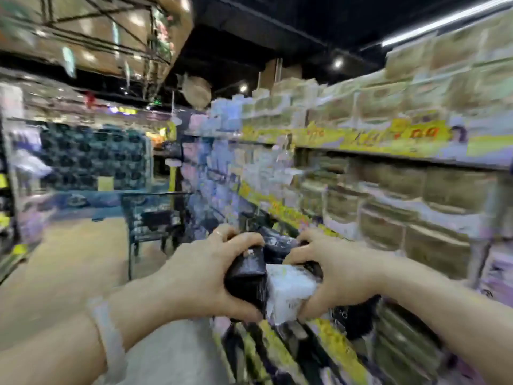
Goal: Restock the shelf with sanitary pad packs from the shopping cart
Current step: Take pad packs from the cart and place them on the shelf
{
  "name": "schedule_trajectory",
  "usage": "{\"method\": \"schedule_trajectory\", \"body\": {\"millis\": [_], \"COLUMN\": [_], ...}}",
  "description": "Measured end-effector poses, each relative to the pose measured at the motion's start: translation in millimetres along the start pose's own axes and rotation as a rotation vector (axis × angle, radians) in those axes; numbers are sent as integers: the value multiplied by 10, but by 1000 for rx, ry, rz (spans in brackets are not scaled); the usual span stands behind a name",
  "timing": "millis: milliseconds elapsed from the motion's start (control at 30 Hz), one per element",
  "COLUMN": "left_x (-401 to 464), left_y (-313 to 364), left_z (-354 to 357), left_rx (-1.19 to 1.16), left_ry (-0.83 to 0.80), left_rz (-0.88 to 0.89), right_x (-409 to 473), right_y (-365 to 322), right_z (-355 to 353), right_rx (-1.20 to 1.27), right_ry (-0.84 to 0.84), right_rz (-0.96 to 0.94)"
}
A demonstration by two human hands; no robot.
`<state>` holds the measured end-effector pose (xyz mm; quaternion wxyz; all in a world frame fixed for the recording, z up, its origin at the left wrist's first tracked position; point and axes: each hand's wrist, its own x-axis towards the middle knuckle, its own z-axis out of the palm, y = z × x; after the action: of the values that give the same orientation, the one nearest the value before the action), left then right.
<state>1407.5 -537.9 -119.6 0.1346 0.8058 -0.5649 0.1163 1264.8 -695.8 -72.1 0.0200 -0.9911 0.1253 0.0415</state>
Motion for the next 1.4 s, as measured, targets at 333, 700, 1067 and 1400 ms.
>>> {"method": "schedule_trajectory", "body": {"millis": [333,700,1067,1400], "left_x": [-1307,255,1331,2298], "left_y": [-807,372,2946,4246], "left_z": [1719,617,-1284,-1520], "left_rx": [-259,-255,-376,-146], "left_ry": [-537,-197,204,-98], "left_rz": [-244,338,919,752], "right_x": [738,-665,-3224,-4267], "right_y": [-408,211,715,1805], "right_z": [2461,639,-1574,-2110], "right_rx": [281,153,-203,-180], "right_ry": [-412,-4,364,322], "right_rz": [-25,180,759,1022]}}
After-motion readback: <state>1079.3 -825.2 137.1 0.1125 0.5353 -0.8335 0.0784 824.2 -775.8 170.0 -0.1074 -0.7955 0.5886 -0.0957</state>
